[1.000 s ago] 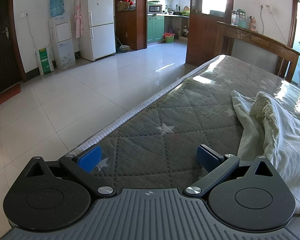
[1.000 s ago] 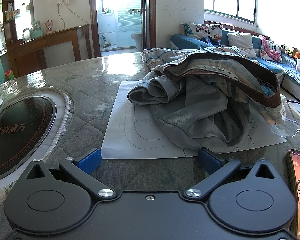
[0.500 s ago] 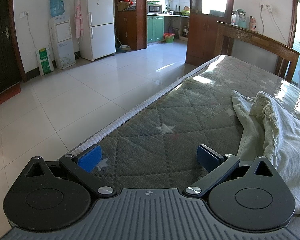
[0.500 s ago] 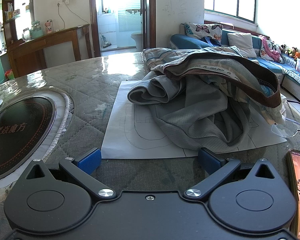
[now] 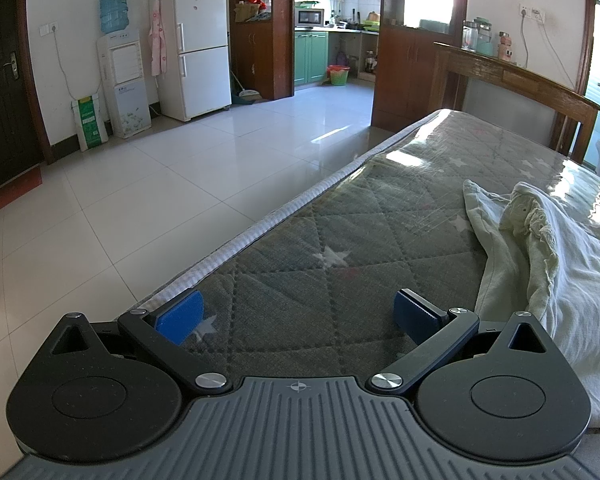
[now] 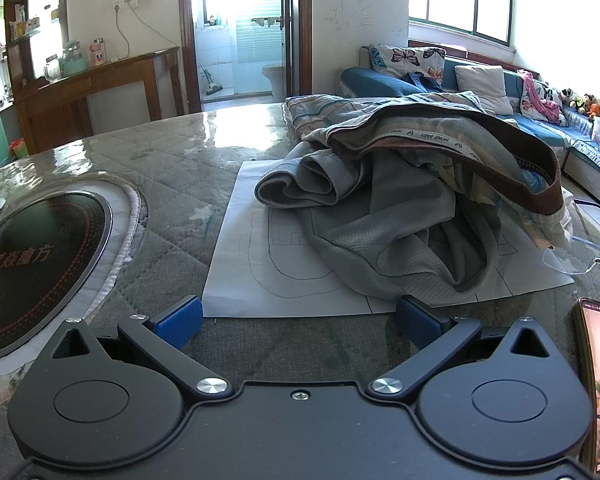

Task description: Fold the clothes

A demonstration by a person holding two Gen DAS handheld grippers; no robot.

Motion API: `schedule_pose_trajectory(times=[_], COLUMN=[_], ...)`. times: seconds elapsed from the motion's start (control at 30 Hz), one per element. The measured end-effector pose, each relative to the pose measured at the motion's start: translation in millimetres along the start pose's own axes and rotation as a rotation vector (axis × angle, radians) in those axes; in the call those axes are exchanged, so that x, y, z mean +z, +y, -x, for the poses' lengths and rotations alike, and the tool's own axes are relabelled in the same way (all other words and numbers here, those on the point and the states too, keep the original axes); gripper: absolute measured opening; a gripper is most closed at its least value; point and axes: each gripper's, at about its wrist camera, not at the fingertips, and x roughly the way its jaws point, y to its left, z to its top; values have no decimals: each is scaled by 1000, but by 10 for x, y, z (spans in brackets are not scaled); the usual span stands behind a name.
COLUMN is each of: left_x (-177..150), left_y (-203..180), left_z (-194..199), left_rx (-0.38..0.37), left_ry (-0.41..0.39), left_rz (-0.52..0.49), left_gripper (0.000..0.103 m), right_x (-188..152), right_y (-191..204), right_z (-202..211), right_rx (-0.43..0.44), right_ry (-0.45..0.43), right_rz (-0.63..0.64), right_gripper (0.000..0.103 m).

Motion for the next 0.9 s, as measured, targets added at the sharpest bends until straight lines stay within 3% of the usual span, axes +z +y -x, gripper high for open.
schedule_pose_trajectory(times=[0.9], left_x=[-19], left_y=[16], left_z=[-19], left_rx=[0], left_ry=[0], left_rz=[0], left_gripper=[103], right_x=[18], right_y=[-17], right_z=[-21], right_rx=[1], right_ry=[3], right_rz=[-1], right_gripper=[103])
